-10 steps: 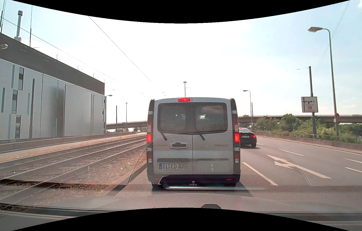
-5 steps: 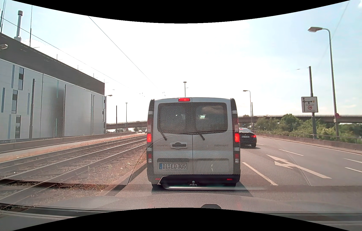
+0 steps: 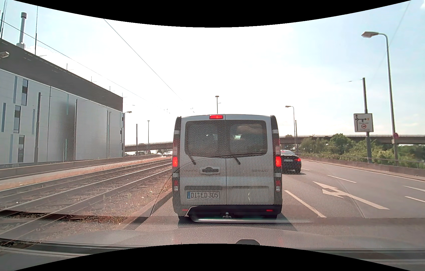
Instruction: Follow the waypoints while adhering to traffic rules and regulations
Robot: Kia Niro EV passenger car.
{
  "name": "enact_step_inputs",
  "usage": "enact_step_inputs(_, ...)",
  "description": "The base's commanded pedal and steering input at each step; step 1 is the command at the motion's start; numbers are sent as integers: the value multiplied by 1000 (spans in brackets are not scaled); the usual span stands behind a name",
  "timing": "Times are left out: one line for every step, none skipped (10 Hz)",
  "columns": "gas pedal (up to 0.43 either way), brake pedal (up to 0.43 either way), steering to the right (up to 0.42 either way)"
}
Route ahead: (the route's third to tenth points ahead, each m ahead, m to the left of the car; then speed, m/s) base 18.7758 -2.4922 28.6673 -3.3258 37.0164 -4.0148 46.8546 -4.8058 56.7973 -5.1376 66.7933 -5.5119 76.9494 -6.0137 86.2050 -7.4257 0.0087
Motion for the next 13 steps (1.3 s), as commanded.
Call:
enact_step_inputs(0,390,-12)
enact_step_inputs(0,390,-12)
enact_step_inputs(0,390,-12)
enact_step_inputs(0,384,-12)
enact_step_inputs(0,354,-12)
enact_step_inputs(0,323,-12)
enact_step_inputs(0,317,-12)
enact_step_inputs(0,323,-12)
enact_step_inputs(0,317,-12)
enact_step_inputs(0,317,-13)
enact_step_inputs(0,317,-13)
enact_step_inputs(0,311,-14)
enact_step_inputs(0,305,-14)
